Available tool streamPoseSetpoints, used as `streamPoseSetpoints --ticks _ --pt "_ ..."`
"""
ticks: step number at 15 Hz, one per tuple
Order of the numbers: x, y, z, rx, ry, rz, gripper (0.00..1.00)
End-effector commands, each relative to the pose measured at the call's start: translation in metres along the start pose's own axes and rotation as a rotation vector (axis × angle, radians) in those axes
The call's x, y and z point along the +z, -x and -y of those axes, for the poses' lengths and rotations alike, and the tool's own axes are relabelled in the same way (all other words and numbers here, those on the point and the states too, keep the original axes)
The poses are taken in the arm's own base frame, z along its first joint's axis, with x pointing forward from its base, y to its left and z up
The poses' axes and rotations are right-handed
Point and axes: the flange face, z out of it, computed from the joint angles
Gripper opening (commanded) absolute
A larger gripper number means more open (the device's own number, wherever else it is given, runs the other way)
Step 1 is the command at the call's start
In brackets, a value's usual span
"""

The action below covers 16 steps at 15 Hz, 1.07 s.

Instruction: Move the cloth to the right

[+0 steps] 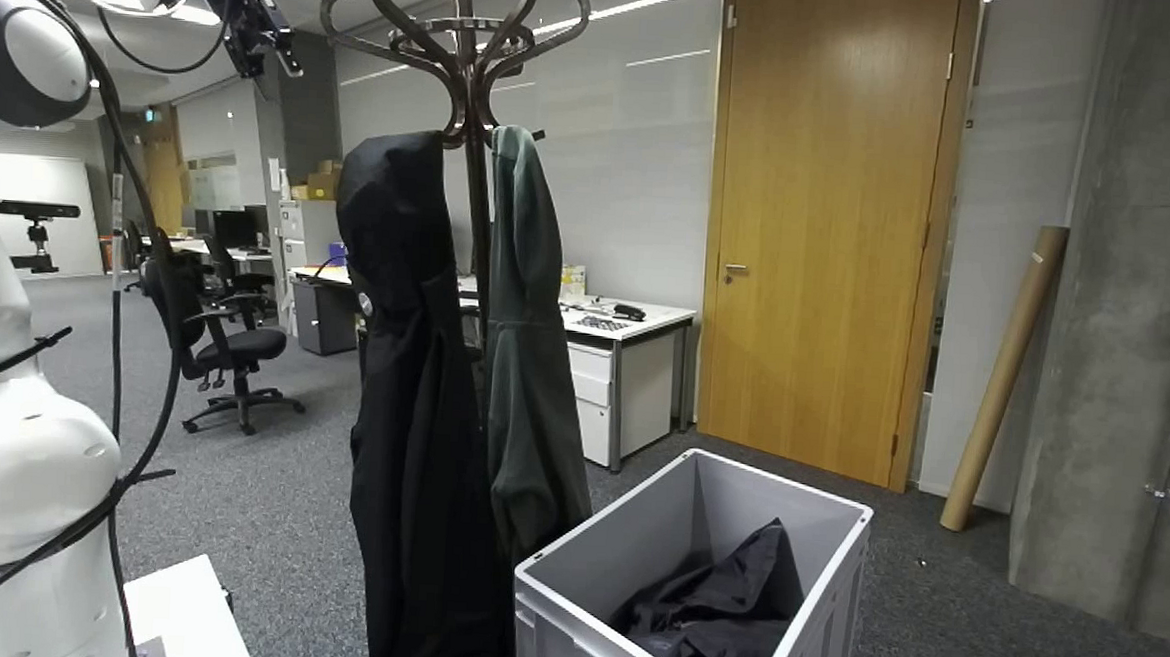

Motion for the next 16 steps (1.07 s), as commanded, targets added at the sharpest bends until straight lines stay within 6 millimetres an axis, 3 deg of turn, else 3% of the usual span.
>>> streamPoseSetpoints --ticks 1,9,13,16 --pt "-0.021 0.016 -0.006 0.182 -0.045 0.052 1.00" --pt "-0.058 0.056 -0.020 0.377 -0.151 0.098 1.00" --pt "-0.056 0.064 -0.021 0.322 -0.160 0.139 1.00" --pt "-0.037 0.066 -0.015 0.233 -0.113 0.221 1.00"
